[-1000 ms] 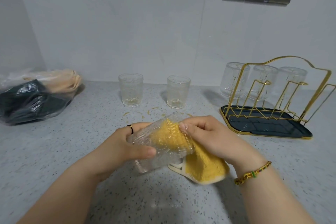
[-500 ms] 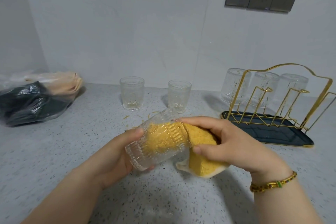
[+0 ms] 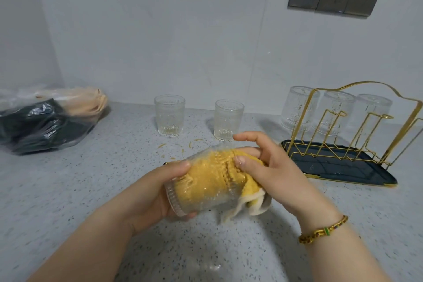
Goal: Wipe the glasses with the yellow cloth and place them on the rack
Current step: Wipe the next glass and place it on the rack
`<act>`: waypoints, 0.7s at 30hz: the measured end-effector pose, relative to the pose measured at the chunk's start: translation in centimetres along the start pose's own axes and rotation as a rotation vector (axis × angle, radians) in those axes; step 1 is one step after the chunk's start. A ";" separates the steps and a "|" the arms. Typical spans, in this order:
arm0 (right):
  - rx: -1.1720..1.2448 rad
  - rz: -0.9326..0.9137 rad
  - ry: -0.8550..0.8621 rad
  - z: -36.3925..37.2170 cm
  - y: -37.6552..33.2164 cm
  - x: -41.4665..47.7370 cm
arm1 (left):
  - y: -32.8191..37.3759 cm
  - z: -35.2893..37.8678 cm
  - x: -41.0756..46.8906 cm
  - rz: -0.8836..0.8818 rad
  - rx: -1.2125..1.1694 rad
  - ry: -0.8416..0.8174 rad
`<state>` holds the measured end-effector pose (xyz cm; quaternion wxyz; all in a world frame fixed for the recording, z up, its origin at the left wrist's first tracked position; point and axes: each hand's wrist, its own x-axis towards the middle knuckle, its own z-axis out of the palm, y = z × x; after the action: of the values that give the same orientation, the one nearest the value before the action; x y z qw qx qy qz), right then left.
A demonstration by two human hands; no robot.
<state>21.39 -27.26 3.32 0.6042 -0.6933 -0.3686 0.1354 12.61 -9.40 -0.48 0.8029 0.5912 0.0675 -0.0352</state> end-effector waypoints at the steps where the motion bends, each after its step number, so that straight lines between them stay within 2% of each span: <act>1: -0.013 -0.009 -0.012 -0.1 -0.2 -0.2 | 0.2 0.1 -0.1 -0.004 -0.036 0.027; 5: -0.203 0.006 -0.220 0.5 -0.5 -0.7 | 0.3 0.2 -0.1 -0.018 -0.022 0.053; 7: -0.360 0.001 -0.211 1.4 0.1 -0.5 | 0.1 0.5 -0.1 -0.032 0.045 0.083; 8: -0.352 -0.006 -0.169 1.7 0.4 -0.3 | 0.1 0.8 -0.1 -0.031 0.071 0.105; 11: -0.103 0.000 -0.033 1.7 0.9 0.2 | 0.2 1.1 0.0 0.030 0.130 0.140; 13: -0.013 0.028 0.008 1.7 1.2 0.3 | 0.4 0.8 -0.2 0.141 0.172 0.166; 16: 0.060 0.069 0.039 2.2 0.8 0.2 | 0.7 0.7 -0.4 0.330 0.357 0.233; 18: -0.001 0.042 0.071 2.5 1.0 0.1 | 0.6 0.6 -0.4 0.342 0.288 0.262; 21: -0.105 -0.036 0.009 3.0 0.7 -0.2 | 0.5 0.5 -0.2 0.203 0.050 0.218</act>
<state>19.55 -25.17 1.87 0.5710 -0.7179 -0.3848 0.1021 12.54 -9.74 0.12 0.7754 0.6150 0.0932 0.1090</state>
